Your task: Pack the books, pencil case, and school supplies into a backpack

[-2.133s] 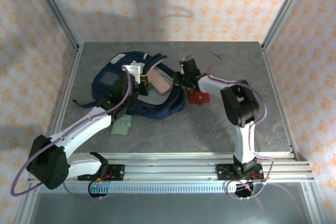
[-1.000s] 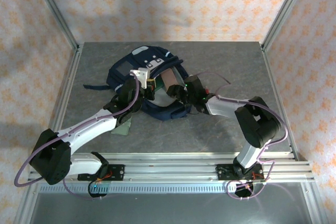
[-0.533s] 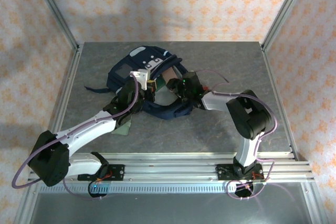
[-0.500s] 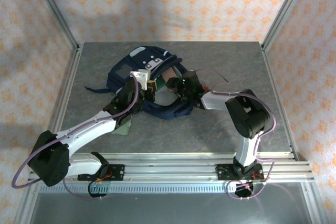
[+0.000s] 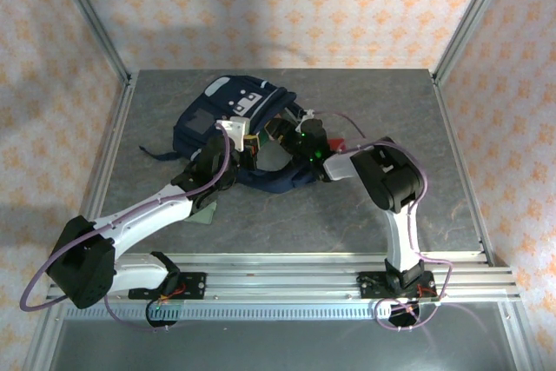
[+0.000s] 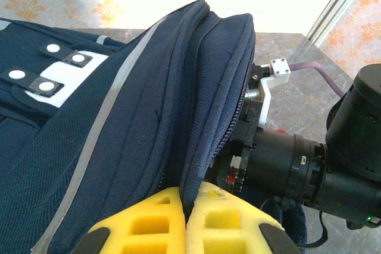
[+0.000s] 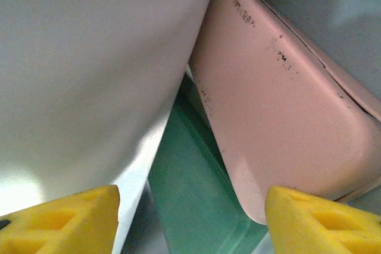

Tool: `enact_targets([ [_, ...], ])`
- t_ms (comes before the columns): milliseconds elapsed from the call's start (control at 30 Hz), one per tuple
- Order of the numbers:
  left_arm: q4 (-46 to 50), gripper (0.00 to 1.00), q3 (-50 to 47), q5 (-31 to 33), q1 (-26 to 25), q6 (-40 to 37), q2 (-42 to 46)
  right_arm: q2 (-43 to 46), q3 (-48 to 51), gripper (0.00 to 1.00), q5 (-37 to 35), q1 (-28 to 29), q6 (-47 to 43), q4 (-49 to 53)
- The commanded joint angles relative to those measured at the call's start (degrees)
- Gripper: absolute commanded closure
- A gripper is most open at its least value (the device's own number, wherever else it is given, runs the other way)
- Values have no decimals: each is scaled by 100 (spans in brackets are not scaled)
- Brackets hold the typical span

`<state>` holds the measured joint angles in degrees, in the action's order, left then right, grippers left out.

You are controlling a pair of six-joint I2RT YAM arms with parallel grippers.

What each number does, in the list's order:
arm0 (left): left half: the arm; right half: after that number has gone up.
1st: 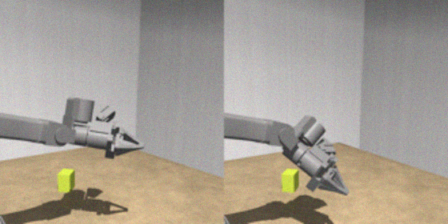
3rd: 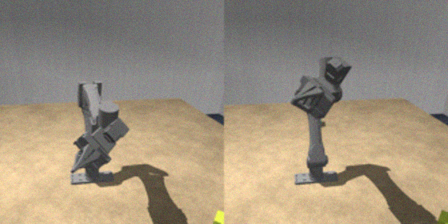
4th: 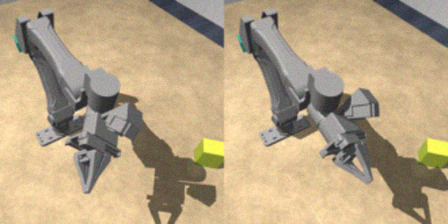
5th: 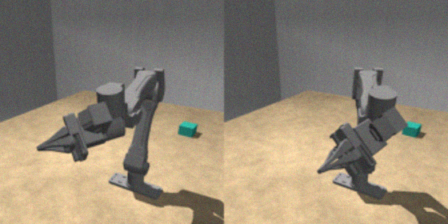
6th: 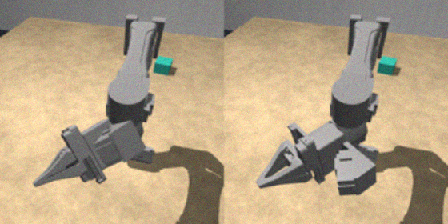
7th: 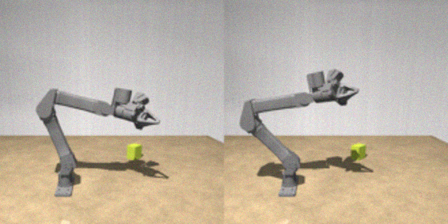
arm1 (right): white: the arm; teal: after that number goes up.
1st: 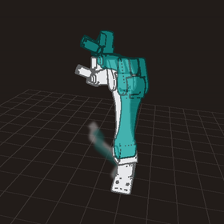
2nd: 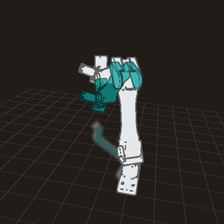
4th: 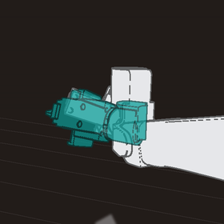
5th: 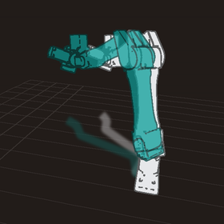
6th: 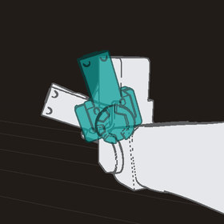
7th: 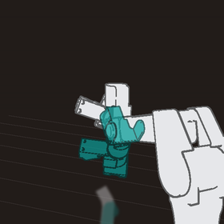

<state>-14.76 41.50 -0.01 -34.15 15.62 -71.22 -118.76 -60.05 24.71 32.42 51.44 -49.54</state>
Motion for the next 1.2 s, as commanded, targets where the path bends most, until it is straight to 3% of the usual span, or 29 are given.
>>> enact_targets([
  [0, -387, 100, -22, -140, -110, 187, 234, 141, 51, 35, 110, -15, -69, -516],
  [400, -225, 100, 356, -232, -213, 370, -255, 2584, 1293, 35, -677, -8, -1276, 2640],
  [767, 664, 100, 1998, 210, -560, 678, -1757, 4049, 2398, 38, -1021, 318, -1600, 3521],
  [800, 692, 97, 2063, 214, -581, 724, -1834, 4092, 2443, 38, -1029, 338, -1583, 3545],
  [867, 712, 74, 2143, 183, -618, 828, -1901, 4172, 2520, 38, -1019, 414, -1601, 3539],
  [967, 700, 59, 2020, 298, -622, 1027, -1688, 4222, 2541, 38, -1137, 587, -1662, 3637],
  [1167, 1238, 46, 1293, 1038, -503, 1597, -683, 4165, 2408, 40, -1409, 1003, -1743, 3856],
])
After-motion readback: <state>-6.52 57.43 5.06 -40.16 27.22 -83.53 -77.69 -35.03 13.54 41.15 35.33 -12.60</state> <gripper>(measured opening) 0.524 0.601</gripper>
